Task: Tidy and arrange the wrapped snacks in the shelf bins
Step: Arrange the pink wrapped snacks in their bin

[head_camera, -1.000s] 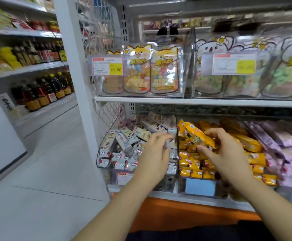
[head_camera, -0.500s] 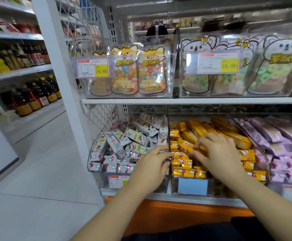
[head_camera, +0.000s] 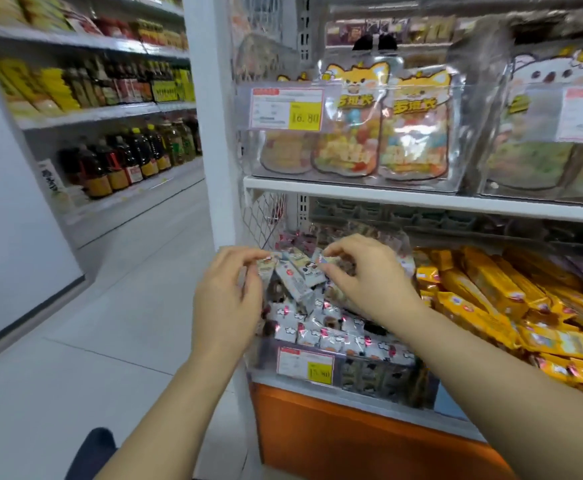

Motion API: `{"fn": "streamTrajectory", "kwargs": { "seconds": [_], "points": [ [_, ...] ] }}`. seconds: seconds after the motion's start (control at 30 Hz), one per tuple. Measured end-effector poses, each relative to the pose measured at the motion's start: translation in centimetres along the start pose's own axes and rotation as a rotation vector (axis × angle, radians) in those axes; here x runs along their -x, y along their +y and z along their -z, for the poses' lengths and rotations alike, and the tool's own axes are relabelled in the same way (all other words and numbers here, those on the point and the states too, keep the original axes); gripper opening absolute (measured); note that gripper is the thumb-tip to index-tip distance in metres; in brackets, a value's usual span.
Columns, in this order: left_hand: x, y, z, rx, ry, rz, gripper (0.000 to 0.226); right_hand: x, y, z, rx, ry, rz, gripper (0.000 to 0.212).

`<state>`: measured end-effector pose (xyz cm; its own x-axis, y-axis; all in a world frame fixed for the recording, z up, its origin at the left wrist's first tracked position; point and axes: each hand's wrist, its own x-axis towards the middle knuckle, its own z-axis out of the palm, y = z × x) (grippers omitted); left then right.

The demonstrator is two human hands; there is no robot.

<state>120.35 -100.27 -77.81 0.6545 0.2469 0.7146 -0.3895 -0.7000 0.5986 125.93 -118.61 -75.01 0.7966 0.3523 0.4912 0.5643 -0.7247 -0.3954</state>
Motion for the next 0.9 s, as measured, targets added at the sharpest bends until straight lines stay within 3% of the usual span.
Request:
{"fn": "streamTrajectory", "kwargs": {
  "seconds": [0.2, 0.37, 0.5, 0.67, 0.9],
  "points": [
    [-1.8, -2.5, -0.5, 0.002, 0.194, 0.078, 0.025, -7.0, -1.3, -5.2, 0.003, -0.113, -0.051, 0.027],
    [-2.6, -3.9, -1.8, 0.016, 0.245, -0.010, 0.027, -12.0, 0.0, -7.9, 0.114, -0.199, -0.147, 0.022],
    [-2.6, -4.9, -2.9, 0.028, 0.330, -0.082, 0.032, -14.5, 1.2, -9.5, 0.339, -0.260, -0.159, 0.024],
    [-2.1, -6.4, -4.3, -0.015, 0.301, -0.138, 0.057, -16.0, 3.3, -12.6, 0.335, -0.286, -0.229, 0.020],
    [-1.9, -6.7, -4.7, -0.020, 0.301, -0.143, 0.064, -16.6, 4.5, -13.6, 0.281, -0.244, -0.255, 0.019]
  ]
}}
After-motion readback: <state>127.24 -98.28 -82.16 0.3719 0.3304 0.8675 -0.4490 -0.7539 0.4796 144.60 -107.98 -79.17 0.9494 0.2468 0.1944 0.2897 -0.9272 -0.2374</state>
